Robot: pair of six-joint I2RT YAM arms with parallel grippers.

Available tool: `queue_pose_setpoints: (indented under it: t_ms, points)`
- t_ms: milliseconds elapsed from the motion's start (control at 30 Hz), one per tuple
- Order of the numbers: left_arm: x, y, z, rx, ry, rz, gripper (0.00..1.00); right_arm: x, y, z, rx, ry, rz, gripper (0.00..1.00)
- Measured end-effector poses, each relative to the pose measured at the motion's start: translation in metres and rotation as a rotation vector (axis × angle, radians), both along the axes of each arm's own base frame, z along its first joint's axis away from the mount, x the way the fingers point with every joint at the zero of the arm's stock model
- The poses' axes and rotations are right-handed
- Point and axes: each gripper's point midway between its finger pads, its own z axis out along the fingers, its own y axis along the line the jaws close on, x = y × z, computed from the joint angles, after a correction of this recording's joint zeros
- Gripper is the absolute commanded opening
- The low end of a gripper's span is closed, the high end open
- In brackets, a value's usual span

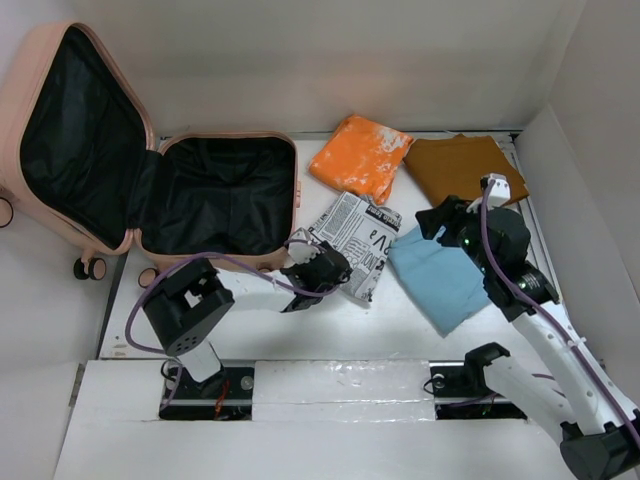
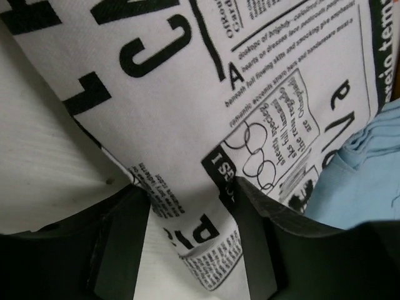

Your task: Pack the luggage

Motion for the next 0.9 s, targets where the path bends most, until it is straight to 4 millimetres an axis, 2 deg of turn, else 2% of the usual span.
queue_pose_setpoints:
  t_ms: [100,133,167,233,467,567,633,700,800,900]
  points:
    - [0.005,-0.004,-0.006,-0.005,0.006,0.016,0.37,-0.002,0.0,0.003,0.003,-0.009,0.003,0.68]
    - [0.007,-0.005,-0.006,-0.011,0.006,0.021,0.23,-0.003,0.0,0.004,0.005,-0.012,0.005,0.68]
    - [0.007,-0.006,-0.008,-0.014,0.009,0.021,0.19,-0.004,0.0,0.005,0.006,-0.016,0.006,0.68]
    - [0.01,-0.008,-0.011,-0.028,0.009,0.025,0.0,-0.007,0.0,0.008,0.01,-0.026,0.008,0.68]
    - [0.016,-0.012,-0.008,-0.052,-0.02,-0.041,0.0,-0.014,0.001,0.016,0.023,-0.048,0.03,0.68]
    - [0.015,-0.011,0.002,0.001,-0.059,-0.112,0.0,-0.015,0.003,0.017,0.025,-0.05,0.039,0.68]
    - [0.013,-0.01,0.022,0.025,-0.106,-0.155,0.0,-0.016,0.004,0.016,0.026,-0.049,0.046,0.68]
    - [0.013,-0.01,0.056,0.034,-0.181,-0.203,0.0,-0.017,0.006,0.017,0.029,-0.049,0.056,0.68]
    - [0.016,-0.011,0.12,0.01,-0.311,-0.255,0.0,-0.017,0.01,0.022,0.033,-0.054,0.077,0.68]
    - [0.03,-0.002,0.186,-0.009,-0.44,-0.257,0.0,-0.017,0.013,0.033,0.042,-0.07,0.094,0.68]
